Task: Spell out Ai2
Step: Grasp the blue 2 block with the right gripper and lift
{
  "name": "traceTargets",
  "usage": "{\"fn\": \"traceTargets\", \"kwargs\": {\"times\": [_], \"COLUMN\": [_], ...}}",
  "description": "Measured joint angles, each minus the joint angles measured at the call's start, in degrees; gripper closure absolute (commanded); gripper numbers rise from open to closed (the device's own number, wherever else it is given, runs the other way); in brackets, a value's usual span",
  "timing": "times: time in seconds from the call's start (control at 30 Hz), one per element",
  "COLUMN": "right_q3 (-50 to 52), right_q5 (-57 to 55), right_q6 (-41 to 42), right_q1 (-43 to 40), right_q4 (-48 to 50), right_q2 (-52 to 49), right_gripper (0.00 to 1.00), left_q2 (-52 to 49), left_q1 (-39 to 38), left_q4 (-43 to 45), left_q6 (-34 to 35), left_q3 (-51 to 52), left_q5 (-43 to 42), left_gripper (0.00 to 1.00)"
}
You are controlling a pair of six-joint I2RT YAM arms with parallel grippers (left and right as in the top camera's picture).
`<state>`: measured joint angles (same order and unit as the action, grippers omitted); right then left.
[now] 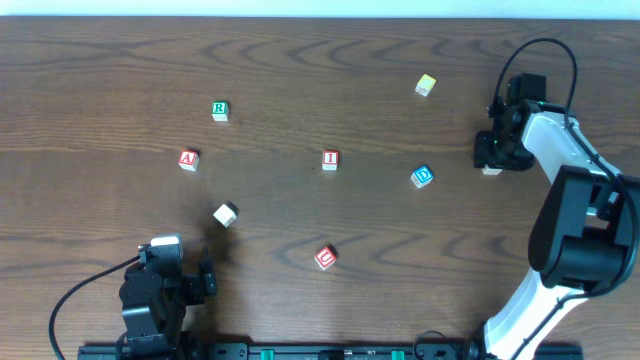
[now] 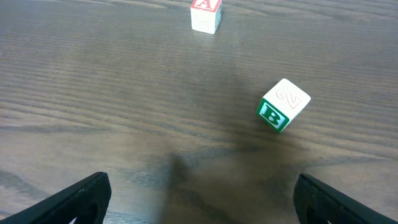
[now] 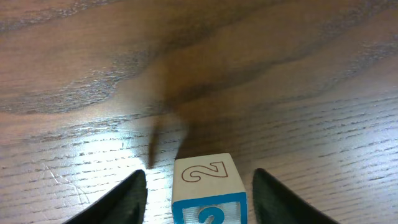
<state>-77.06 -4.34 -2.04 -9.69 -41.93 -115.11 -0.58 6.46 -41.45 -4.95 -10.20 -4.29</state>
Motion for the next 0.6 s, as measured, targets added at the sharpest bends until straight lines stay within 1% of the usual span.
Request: {"fn": "traceTargets", "kwargs": {"times": [0.03, 0.1, 0.4, 0.6], "right_q3": [0.0, 0.0, 0.0, 0.0], "right_q5": [0.04, 0.07, 0.07, 0.07], "right_q6": [0.04, 0.28, 0.35, 1.16], "right_q1": [0.0, 0.0, 0.0, 0.0], "right_q4": [0.0, 0.04, 0.02, 0.02], "right_q2": [0.0, 0.0, 0.0, 0.0], "right_gripper": [0.6, 0.59, 0.67, 0.66], "left_q2": [0.0, 0.0, 0.0, 0.0], "left_q1": [0.0, -0.02, 0.0, 0.0], "left_q4": [0.02, 0.0, 0.02, 0.02], "left_q6": [0.0, 0.0, 0.0, 0.0], "left_q3": [0.0, 0.0, 0.0, 0.0], "left_q5": [0.0, 0.0, 0.0, 0.0], "left_gripper": [0.05, 0.05, 0.05, 0.05]}}
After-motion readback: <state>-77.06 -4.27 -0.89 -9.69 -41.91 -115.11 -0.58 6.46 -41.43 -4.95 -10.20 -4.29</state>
